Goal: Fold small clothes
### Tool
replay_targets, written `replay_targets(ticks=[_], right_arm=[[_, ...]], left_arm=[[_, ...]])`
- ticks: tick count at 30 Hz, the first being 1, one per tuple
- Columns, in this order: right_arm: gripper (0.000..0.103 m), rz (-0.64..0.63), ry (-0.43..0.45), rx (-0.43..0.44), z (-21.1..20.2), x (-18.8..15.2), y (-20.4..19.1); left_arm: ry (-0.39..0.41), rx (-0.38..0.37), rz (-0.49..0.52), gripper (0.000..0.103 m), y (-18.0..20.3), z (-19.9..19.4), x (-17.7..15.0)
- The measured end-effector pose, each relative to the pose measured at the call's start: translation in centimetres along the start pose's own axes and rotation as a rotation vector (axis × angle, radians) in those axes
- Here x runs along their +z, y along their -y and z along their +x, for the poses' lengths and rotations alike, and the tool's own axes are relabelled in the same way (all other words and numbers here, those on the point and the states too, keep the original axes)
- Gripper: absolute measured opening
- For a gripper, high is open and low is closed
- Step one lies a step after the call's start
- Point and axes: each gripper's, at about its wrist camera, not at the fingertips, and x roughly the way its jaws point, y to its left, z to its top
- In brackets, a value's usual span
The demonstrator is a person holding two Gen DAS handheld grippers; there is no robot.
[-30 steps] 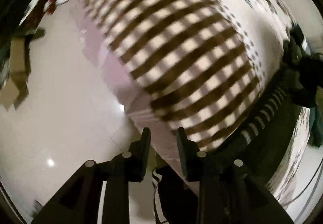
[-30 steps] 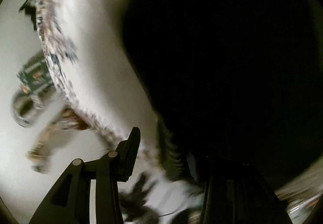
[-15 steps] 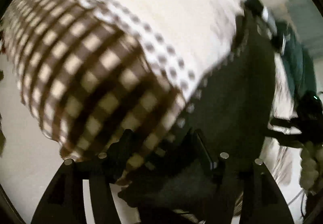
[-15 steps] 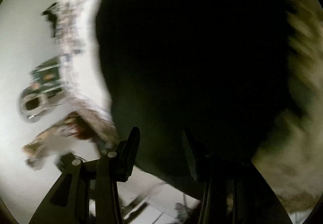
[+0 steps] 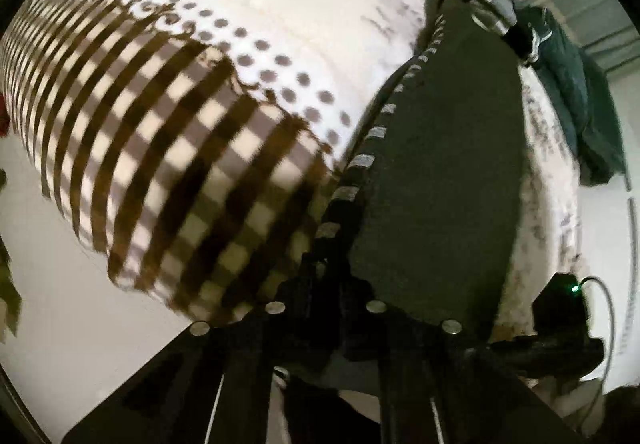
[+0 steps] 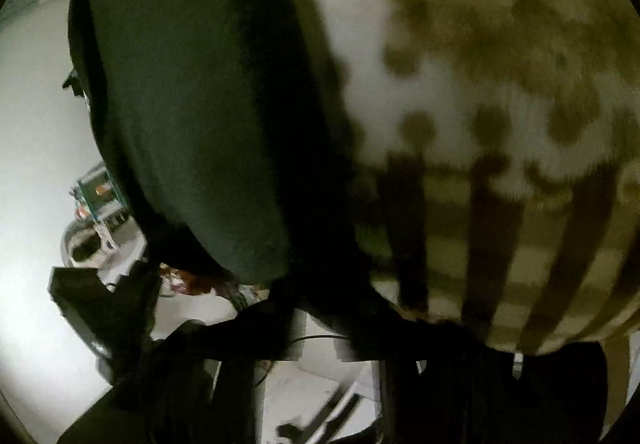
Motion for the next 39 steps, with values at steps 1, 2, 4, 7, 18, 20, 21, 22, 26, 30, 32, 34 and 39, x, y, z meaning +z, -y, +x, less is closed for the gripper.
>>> replay_targets(ticks=[1,2,4,7,18,20,21,22,26,30,32,34,39], right_arm=[[0.009,0.005,0.014,-0.004,-0.9,-0.6,0.2],[0.009,0.006,0.023,-0.011,-2.2,-1.2,0.3],[0.009,0.028,0.035,-0.012,-4.2,-1.9,0.6],[0.010,0.032,0.022,-0.064,-7.4,-1.4,1.9],[0.055,-0.075,0.016,-0.094,-15.0,2.0,-0.6],[0.055,-0.091,0.043,-0.093,-16.2,3.4,-1.6],[0.054,-0.097,0.059,-0.106,-16.5,4.7,-2.6],[0.055,-0.097,0.075,-0.120,-17.4,6.2,-3.2],[0.055,-0.068,0.160,-0.141,-19.3,11.3,-4.7],[0.055,-0.008,0.210,-0.170,-21.5,14.5,-4.2],[0.055,0.015,0.234,-0.176,-22.4,15.3,-3.8],[0.055,0.028,0.247,-0.190,-23.5,16.1,-3.0],[0.055,0.081,0.291,-0.237,-25.2,15.8,0.7]], left_arm=[[-0.004,-0.023,-0.023,0.004,0.0,-0.2,0.1],[-0.010,-0.056,-0.053,0.004,-0.1,-0.8,-0.5],[-0.026,-0.064,-0.061,0.004,-0.4,-0.9,-1.7],[-0.117,-0.011,-0.045,0.005,-0.3,2.2,-2.6],[-0.052,0.003,0.088,0.058,4.4,-0.4,3.4],[-0.027,-0.026,0.119,0.058,6.5,1.0,6.6],[-0.024,-0.043,0.137,0.058,7.5,2.5,8.4],[-0.025,-0.048,0.156,0.058,8.5,3.9,9.9],[-0.035,0.044,0.224,0.058,10.8,9.7,15.5],[-0.089,0.014,0.227,0.060,7.7,10.9,17.6],[-0.101,-0.012,0.280,0.060,7.0,9.5,17.4],[-0.075,0.028,0.349,0.060,6.7,7.6,17.1],[-0.081,0.177,0.449,0.066,4.1,8.2,17.6]])
